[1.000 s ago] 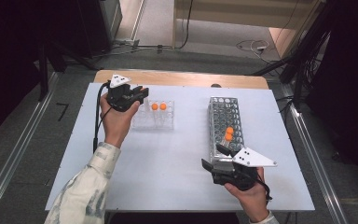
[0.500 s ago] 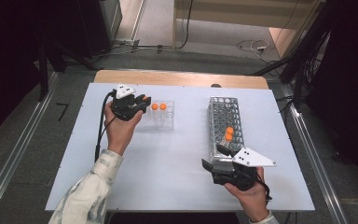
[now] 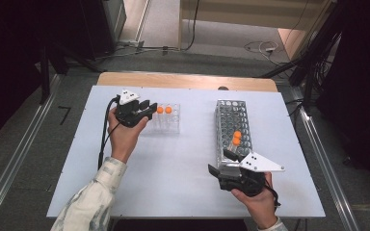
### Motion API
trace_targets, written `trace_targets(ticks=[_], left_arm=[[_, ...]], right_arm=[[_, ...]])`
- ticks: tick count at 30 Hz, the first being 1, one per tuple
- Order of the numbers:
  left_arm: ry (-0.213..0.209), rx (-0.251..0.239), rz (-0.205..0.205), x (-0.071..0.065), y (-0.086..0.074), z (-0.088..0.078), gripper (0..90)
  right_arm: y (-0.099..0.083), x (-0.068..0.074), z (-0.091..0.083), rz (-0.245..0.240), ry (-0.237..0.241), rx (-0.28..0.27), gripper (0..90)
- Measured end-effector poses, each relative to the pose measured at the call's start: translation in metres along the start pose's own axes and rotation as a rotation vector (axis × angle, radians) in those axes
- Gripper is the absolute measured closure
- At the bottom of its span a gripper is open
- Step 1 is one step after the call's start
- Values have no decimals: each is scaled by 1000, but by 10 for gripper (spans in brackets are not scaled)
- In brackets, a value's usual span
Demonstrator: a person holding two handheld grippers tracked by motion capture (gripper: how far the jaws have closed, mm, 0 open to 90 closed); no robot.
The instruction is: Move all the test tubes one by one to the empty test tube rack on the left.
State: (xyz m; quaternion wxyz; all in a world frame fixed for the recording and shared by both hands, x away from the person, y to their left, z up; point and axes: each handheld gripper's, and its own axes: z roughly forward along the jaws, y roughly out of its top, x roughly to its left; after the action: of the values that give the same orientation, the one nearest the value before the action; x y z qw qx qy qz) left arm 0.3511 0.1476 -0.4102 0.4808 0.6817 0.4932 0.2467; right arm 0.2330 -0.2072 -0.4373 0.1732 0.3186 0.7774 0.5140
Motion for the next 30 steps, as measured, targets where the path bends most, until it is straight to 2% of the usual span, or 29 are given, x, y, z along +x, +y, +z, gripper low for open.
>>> trace_targets(ticks=[8,11,16,21,30], left_arm=[[-8,-5,-10,-1,2,-6,605],[-29,-9,-20,-3,2,-10,577],[-61,-21,-32,-9,1,-20,461],[-83,-26,-32,-17,-7,-32,331],[-125,-46,-40,-29,-31,-49,272]], right_arm=[[0,0,0,2,-3,0,250],[-1,-1,-1,4,-5,-1,250],[-2,-3,-3,8,-15,0,250],[-5,-8,-7,7,-37,0,250],[-11,-23,-21,24,-109,-8,250]])
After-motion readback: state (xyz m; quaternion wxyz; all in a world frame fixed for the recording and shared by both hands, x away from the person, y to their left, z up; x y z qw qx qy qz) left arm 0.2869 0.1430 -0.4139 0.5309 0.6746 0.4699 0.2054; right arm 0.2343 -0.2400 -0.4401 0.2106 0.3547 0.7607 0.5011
